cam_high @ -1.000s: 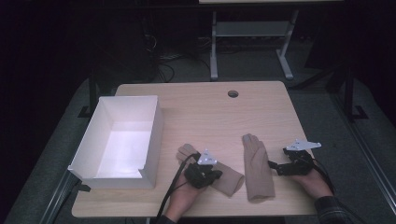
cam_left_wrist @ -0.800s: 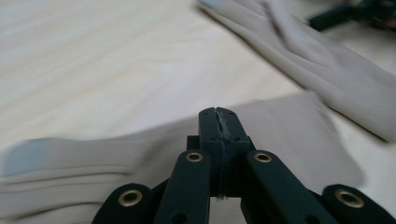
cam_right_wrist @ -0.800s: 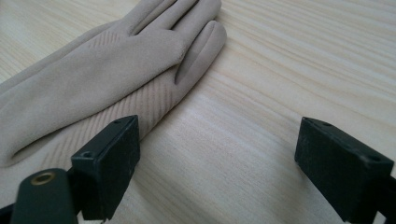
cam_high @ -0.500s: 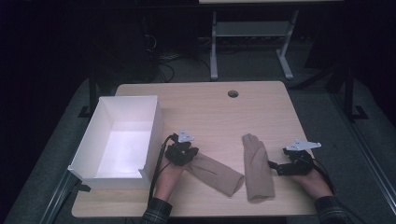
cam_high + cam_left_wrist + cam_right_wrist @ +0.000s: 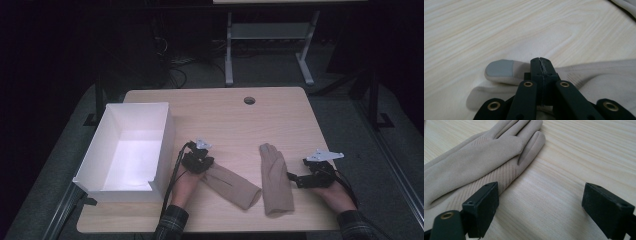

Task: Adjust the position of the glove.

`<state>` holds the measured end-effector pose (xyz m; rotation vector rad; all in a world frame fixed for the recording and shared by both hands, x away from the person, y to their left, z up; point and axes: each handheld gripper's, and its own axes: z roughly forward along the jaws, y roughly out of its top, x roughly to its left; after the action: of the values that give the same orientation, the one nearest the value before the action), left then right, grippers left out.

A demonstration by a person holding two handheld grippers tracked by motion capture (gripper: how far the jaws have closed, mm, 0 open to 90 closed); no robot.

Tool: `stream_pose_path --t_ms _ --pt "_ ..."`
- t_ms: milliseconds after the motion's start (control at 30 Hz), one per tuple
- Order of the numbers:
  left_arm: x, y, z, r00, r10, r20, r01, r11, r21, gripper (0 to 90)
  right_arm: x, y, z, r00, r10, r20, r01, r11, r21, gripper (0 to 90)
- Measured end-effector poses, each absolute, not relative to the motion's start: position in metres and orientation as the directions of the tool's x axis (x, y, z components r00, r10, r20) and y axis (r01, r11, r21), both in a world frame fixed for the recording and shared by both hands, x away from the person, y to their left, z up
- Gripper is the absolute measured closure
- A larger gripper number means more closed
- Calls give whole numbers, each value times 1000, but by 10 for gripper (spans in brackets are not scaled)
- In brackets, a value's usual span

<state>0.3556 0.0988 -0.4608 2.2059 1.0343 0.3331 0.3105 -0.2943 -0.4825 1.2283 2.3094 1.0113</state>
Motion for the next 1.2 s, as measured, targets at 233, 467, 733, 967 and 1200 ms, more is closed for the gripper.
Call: stream_pose_path --t_ms 233,467,733,967,1200 --pt "374 85 -461 674 738 -38 570 -486 663 897 311 -294 -483 -572 819 34 581 375 722 137" --pt "390 64 -461 707 706 -21 542 -524 657 897 311 -295 -483 -577 816 32 577 379 724 138" --pt "406 33 -461 744 668 -27 519 -552 652 897 311 -294 -483 -581 813 34 576 382 723 137" --pt "406 22 -454 769 636 -65 503 -539 675 879 311 -294 -483 -583 812 34 575 383 723 138" --pt "385 48 -430 767 636 -83 492 -501 712 811 311 -294 -483 -583 812 33 575 383 723 138"
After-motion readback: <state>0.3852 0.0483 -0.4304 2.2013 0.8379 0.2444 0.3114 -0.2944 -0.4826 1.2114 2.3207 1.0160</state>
